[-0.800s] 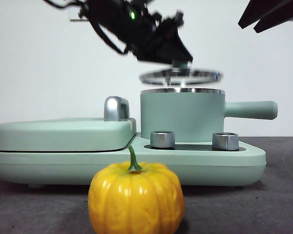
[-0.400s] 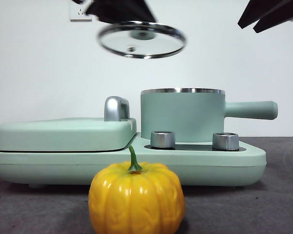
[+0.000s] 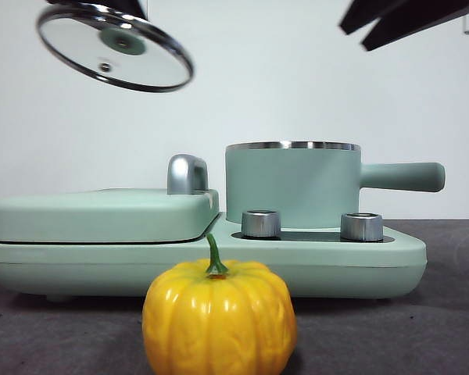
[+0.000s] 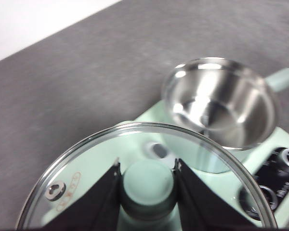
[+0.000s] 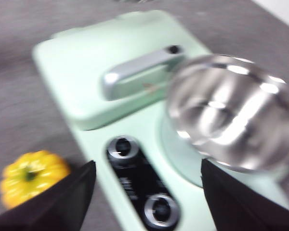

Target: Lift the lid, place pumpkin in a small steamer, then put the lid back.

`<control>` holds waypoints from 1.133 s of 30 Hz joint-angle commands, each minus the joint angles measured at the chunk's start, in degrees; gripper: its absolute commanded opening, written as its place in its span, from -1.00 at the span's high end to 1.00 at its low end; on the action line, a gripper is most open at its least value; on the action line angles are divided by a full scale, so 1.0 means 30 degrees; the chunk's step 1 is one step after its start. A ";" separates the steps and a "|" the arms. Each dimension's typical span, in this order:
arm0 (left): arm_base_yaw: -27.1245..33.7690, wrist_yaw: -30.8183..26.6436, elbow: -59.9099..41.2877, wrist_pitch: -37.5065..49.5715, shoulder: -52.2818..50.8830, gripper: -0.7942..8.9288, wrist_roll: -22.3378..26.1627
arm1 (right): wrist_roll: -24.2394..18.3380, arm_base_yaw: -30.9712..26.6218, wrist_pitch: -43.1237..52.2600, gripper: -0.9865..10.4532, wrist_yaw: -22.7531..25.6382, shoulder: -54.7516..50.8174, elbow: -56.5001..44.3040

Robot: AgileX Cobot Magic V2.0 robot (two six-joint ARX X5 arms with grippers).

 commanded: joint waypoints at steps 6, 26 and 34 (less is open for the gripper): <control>0.1851 -0.0124 -0.1486 0.0590 -0.2412 0.81 0.0299 | -0.1035 0.4313 -0.0627 0.16 0.0969 0.2579 0.0357; 0.3126 -0.0124 -0.2106 0.0481 -0.3927 0.81 0.0313 | -0.1843 0.8648 0.0168 -0.04 0.2463 0.8706 0.0357; 0.3126 -0.0124 -0.2106 0.0495 -0.3920 0.81 0.0321 | -0.1821 0.8684 0.1049 -0.04 0.2455 1.0688 0.0357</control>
